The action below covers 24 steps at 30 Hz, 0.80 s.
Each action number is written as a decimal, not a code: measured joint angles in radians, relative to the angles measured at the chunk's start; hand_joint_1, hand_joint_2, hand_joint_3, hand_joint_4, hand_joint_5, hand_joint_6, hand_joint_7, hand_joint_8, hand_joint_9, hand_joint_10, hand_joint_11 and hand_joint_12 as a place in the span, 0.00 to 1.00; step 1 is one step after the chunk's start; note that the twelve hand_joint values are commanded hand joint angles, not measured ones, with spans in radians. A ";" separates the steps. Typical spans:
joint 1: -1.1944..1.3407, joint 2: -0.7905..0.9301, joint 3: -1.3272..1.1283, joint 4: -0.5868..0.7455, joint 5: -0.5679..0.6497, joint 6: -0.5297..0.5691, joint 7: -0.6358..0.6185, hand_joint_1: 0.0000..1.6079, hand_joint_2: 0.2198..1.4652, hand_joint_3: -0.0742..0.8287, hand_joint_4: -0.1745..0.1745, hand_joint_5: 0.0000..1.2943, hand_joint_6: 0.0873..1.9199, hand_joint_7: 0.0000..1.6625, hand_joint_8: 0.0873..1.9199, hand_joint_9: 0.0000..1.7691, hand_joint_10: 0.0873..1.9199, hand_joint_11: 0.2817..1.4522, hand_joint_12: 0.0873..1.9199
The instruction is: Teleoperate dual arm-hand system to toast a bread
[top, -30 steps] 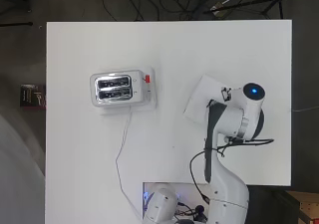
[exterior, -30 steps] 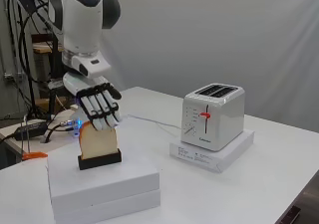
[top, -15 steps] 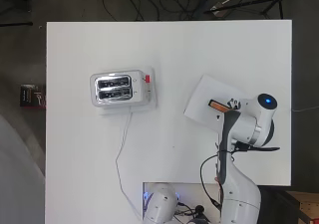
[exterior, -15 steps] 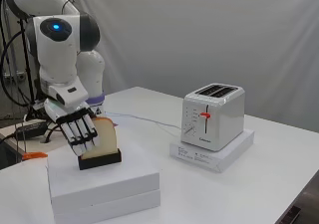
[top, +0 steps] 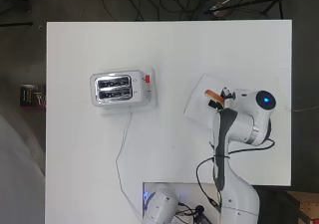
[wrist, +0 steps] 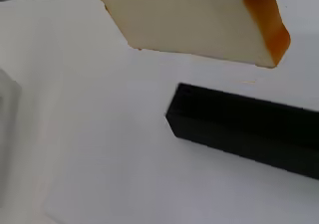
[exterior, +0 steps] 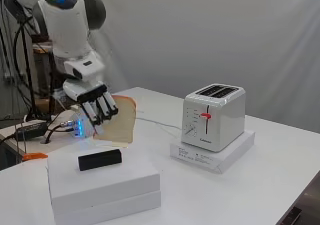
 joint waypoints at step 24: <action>0.688 0.042 0.113 0.148 0.040 0.040 -0.076 0.76 0.78 0.08 0.00 0.50 0.70 0.63 0.48 0.78 0.00 0.44 0.02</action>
